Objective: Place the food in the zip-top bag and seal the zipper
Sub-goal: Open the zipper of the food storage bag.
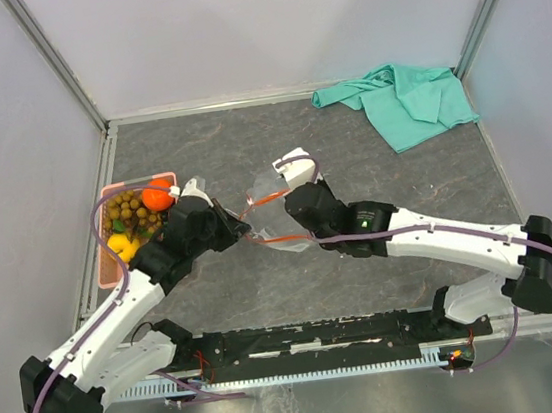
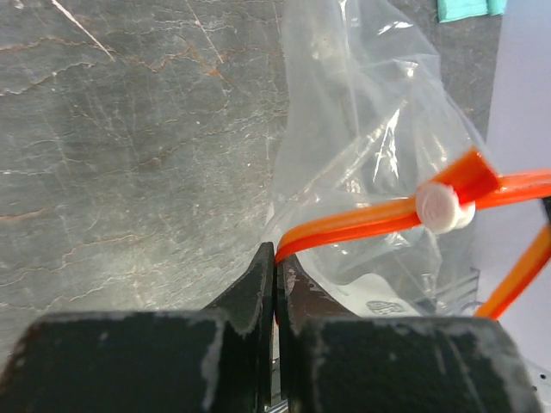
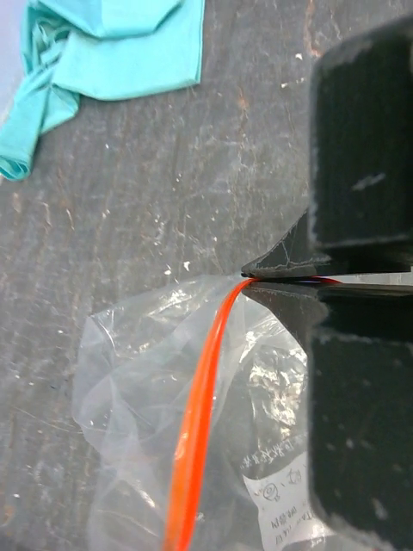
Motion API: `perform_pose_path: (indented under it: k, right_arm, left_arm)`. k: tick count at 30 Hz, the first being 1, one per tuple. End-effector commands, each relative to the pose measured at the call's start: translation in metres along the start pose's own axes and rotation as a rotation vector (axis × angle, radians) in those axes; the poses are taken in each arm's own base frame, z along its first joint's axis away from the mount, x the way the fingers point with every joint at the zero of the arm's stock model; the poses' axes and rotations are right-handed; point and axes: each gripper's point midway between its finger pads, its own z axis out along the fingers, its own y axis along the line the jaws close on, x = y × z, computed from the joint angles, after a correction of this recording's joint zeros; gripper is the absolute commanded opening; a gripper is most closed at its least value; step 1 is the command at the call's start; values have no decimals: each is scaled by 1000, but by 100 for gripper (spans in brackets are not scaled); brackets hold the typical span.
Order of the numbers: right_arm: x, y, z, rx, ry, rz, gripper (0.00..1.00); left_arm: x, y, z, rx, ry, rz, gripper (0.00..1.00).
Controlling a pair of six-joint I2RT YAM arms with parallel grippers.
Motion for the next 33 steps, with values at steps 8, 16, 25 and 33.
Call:
perform_pose_path:
  k: [8, 16, 25, 33]
  right_arm:
    - [-27, -1, -19, -80, -37, 58, 2]
    - [-17, 22, -10, -111, -1, 194, 2]
    - [-14, 42, 4, -89, 13, 283, 2]
    - [-11, 47, 9, -54, 19, 345, 2]
  left_arm:
    - [-25, -11, -13, -37, -36, 153, 3]
    - [-30, -36, -10, 79, -60, 114, 27]
    - [-27, -37, -5, 119, -91, 67, 40]
    - [-12, -33, 7, 115, -45, 60, 44]
